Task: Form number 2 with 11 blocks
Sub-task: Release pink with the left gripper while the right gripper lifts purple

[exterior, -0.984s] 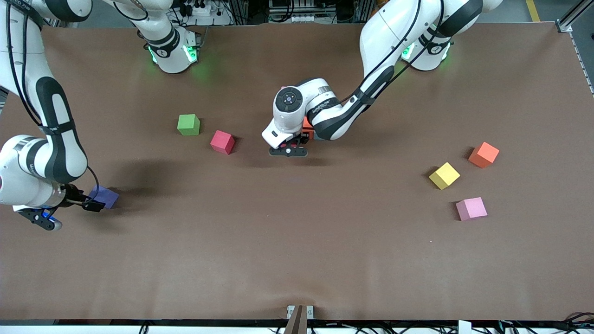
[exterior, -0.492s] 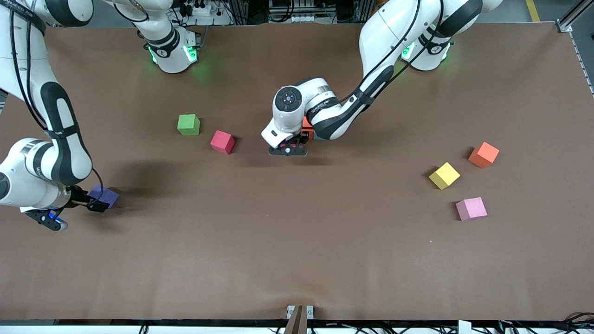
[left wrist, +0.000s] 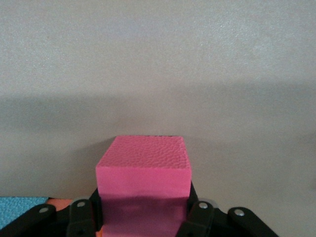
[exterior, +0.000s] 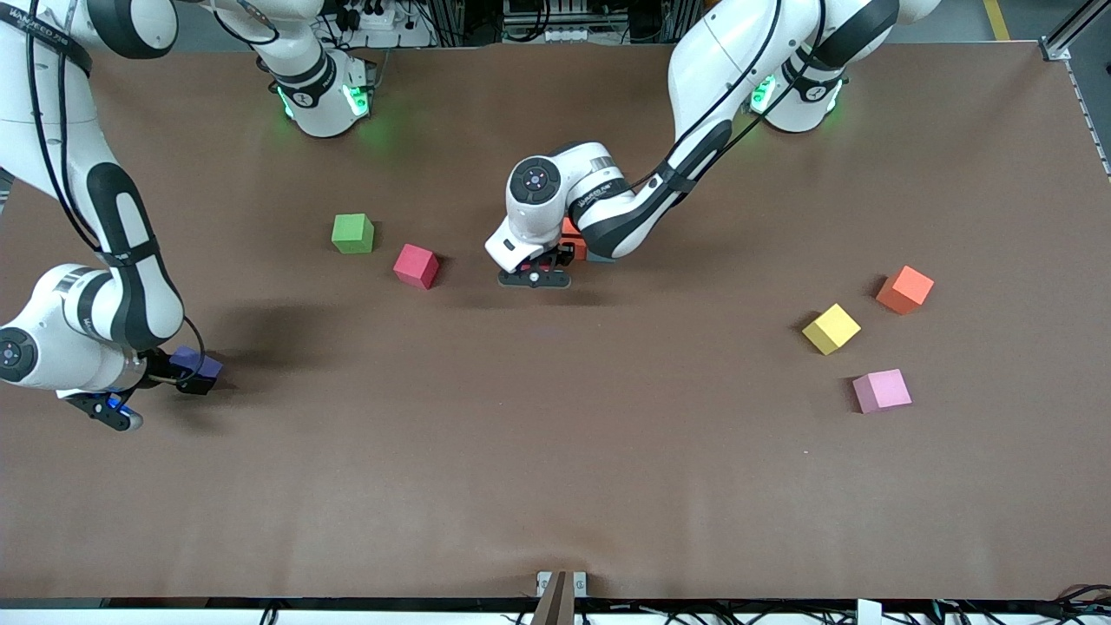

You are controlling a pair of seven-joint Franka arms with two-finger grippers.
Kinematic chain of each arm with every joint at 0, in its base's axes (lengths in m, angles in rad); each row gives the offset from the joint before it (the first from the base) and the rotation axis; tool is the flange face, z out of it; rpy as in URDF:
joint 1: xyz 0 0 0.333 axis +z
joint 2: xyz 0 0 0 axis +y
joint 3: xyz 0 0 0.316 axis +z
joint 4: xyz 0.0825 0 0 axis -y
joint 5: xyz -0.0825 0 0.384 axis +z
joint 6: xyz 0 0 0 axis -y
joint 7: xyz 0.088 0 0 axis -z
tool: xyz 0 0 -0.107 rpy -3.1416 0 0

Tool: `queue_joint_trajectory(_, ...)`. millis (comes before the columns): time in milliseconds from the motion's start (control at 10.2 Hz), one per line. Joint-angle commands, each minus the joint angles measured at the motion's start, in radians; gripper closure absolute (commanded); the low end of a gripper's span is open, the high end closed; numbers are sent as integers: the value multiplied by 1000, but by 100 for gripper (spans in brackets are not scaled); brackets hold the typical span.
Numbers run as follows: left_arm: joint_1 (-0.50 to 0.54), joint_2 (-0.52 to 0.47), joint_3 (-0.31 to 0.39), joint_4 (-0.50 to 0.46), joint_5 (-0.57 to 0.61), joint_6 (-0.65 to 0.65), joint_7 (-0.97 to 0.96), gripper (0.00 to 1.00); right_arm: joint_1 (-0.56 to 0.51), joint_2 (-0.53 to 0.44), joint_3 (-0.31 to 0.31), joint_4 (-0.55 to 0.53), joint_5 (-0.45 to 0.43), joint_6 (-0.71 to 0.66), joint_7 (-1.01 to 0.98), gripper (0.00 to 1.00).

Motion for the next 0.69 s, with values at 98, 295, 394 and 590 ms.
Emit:
queue_joint_trajectory(98,-22,12,31,10,13,-14,-3,0,-10,-2,12,-2,1,-6,-11,24)
queue_joint_trajectory(295,-21,6,31,10,13,-16,-3,0,-9,-13,12,-4,1,-15,-11,25)
queue_joint_trajectory(394,-22,3,29,10,13,-16,-3,0,-6,-13,12,-8,1,-15,-14,31)
queue_joint_trajectory(590,-22,-10,29,13,21,-40,-3,0,-4,-19,12,-10,1,-15,-34,43)
